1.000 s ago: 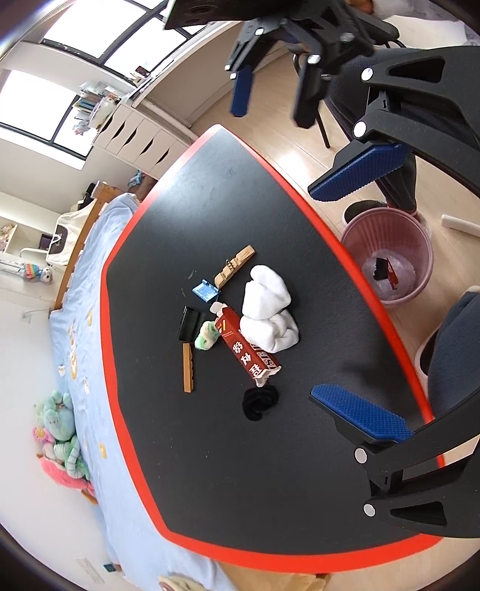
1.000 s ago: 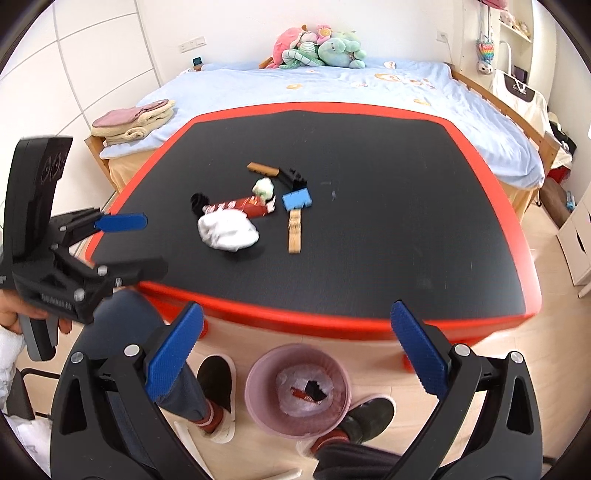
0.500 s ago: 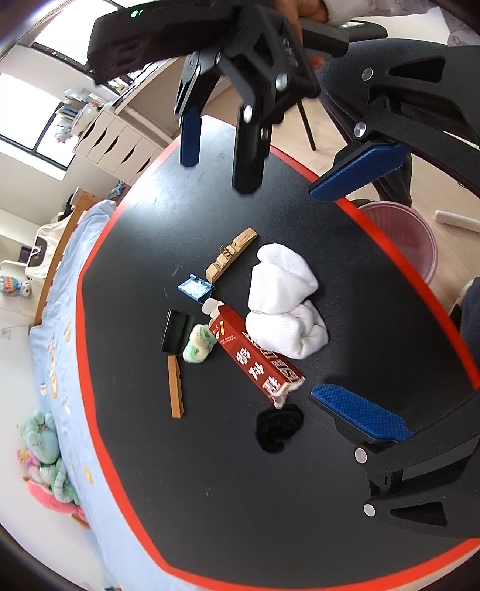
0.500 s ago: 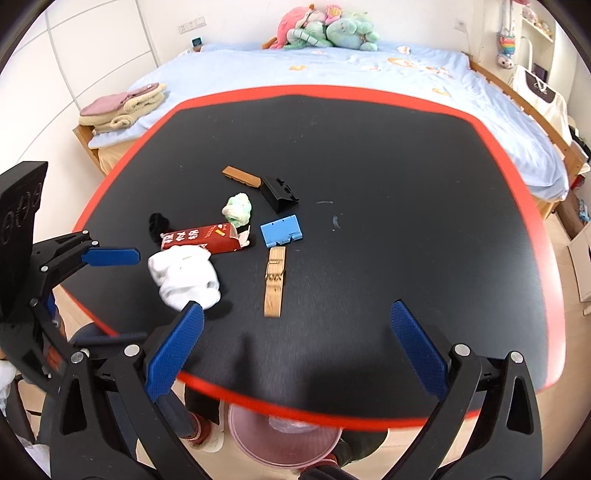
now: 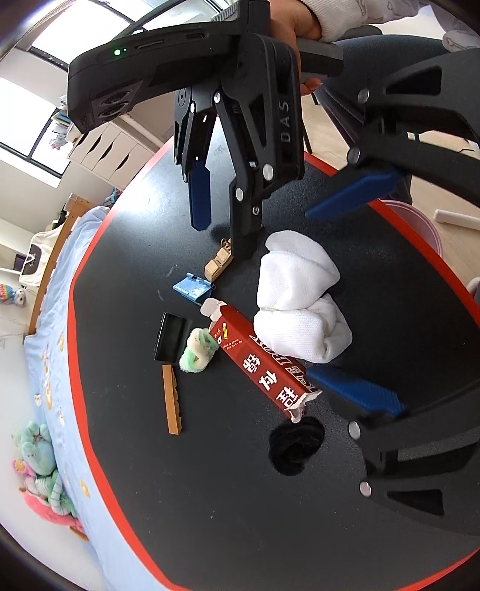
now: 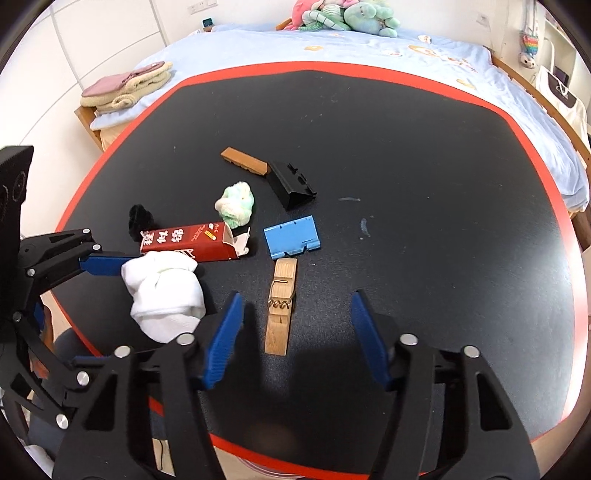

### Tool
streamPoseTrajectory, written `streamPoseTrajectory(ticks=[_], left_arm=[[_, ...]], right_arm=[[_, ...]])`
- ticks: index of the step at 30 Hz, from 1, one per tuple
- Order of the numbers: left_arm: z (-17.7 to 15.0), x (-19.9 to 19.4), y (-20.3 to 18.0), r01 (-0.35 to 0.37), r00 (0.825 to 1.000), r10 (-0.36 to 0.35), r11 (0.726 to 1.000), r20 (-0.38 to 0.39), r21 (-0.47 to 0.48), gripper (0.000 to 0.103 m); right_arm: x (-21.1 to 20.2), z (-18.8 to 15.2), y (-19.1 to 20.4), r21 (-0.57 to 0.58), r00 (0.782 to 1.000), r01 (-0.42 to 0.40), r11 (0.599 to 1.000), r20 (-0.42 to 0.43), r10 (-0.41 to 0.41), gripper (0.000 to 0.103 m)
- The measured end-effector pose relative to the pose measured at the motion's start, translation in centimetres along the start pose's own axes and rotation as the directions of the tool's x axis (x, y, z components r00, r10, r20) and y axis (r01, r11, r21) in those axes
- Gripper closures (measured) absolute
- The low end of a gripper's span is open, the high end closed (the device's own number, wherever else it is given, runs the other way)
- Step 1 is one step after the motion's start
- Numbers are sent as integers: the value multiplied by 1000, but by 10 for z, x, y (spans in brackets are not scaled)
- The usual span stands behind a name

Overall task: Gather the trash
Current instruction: 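Grasp the white socks with the left tool while the right tool grasps the wooden clothespin, then carry the white socks and clothespin with both tools over the wastebasket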

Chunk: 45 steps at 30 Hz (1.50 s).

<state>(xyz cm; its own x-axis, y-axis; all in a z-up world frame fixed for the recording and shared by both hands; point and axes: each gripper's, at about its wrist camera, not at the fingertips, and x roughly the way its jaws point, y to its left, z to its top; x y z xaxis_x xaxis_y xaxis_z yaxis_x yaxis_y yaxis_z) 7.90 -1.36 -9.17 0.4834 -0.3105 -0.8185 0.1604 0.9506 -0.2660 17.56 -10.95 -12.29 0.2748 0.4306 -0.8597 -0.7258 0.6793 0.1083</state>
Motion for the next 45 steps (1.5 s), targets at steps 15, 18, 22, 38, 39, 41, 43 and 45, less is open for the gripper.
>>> streamPoseTrajectory(ticks=[15, 18, 22, 38, 39, 41, 43, 45], left_arm=[[1, -4, 1, -19, 1000, 19, 1000, 13, -3, 75], [2, -6, -1, -23, 1000, 23, 1000, 21, -4, 77], [5, -13, -6, -23, 999, 23, 1000, 38, -4, 77], [-2, -57, -46, -10, 996, 5, 998, 84, 59, 77], [-5, -59, -50, -9, 996, 4, 998, 84, 64, 77], [-10, -63, -56, -6, 996, 0, 998, 85, 70, 77], [-15, -65, -63, -4, 996, -3, 997, 85, 79, 77], [-21, -68, -71, 2, 996, -9, 996, 84, 87, 77]], right_arm=[[-1, -4, 7, -33, 1000, 13, 999, 14, -13, 90], [-7, -7, 7, -22, 1000, 14, 1000, 26, -14, 90], [-19, -9, 8, -9, 999, 16, 1000, 44, -16, 90], [-104, -60, 20, 36, 990, 15, 999, 137, -20, 90], [-109, -65, 21, 40, 990, 15, 999, 142, -20, 90], [-119, -73, 22, 45, 989, 17, 999, 148, -24, 90], [-128, -85, 25, 50, 988, 19, 999, 152, -27, 90], [-136, -94, 27, 55, 988, 21, 998, 153, -29, 90]])
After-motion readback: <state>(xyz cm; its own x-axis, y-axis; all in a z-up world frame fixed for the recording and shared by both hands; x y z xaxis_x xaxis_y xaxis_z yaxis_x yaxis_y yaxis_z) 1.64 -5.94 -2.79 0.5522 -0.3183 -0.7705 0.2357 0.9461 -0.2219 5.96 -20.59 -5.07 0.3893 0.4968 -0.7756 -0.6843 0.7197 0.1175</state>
